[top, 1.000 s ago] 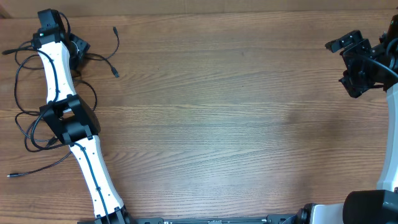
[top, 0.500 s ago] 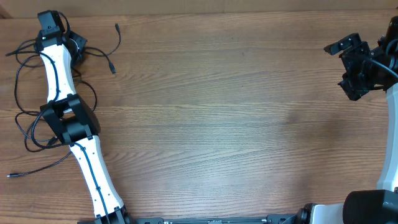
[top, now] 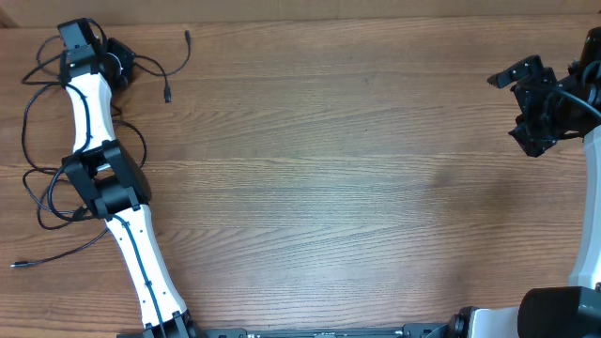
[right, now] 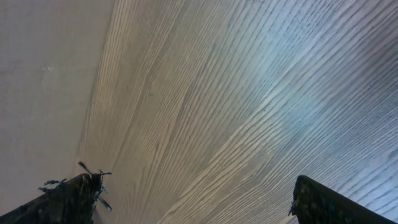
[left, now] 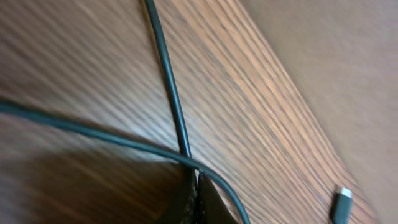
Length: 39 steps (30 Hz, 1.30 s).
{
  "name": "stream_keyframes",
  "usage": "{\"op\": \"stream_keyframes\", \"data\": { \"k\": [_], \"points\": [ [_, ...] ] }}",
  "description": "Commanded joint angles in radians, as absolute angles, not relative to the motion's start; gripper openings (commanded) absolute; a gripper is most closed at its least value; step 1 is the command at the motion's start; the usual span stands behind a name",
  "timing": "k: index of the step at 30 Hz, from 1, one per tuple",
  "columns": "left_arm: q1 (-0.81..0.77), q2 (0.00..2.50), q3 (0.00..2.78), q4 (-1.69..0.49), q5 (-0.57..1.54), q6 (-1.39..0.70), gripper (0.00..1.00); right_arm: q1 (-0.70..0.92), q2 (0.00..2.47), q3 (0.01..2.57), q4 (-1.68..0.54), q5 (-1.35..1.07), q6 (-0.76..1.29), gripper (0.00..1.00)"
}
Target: Untangle cables
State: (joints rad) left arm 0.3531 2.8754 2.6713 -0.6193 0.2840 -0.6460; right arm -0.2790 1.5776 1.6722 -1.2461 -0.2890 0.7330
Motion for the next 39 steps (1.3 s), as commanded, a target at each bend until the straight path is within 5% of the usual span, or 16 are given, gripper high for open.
{"op": "stream_keyframes", "data": {
  "k": [1, 5, 7, 8, 19, 24, 33, 37, 39],
  "points": [
    [0.344, 2.888, 2.737, -0.622, 0.364, -0.612, 0.04, -0.274, 1.573, 1.673, -1.248, -0.294, 0.731, 0.99],
    [0.349, 2.885, 2.802, -0.64, 0.369, -0.614, 0.11, -0.274, 1.573, 1.673, -1.251, -0.294, 0.731, 0.99],
    [0.354, 2.884, 2.842, -0.67, 0.371, -0.614, 0.41, -0.274, 1.573, 1.673, -1.252, -0.294, 0.731, 0.99],
    [0.358, 2.884, 2.864, -0.689, 0.37, -0.616, 0.64, -0.274, 1.573, 1.673, -1.253, -0.294, 0.731, 0.99],
    [0.438, 2.884, 3.052, -1.217, 0.222, -0.756, 0.85, -0.274, 1.573, 1.673, -1.255, -0.294, 0.731, 1.0],
    [0.455, 2.885, 3.007, -1.391, -0.02, -0.751, 0.86, -0.274, 1.573, 1.673, -1.256, -0.294, 0.73, 1.0],
    [0.458, 2.885, 2.854, -1.402, -0.002, -0.744, 0.87, -0.274, 1.573, 1.673, -1.257, -0.293, 0.727, 1.0],
    [0.458, 2.885, 2.772, -1.356, 0.001, -0.744, 0.69, -0.274, 1.573, 1.673, -1.263, -0.294, 0.727, 1.0],
    [0.458, 2.885, 2.738, -1.325, 0.003, -0.744, 0.47, -0.274, 1.573, 1.673, -1.263, -0.294, 0.727, 1.0]
  ]
}}
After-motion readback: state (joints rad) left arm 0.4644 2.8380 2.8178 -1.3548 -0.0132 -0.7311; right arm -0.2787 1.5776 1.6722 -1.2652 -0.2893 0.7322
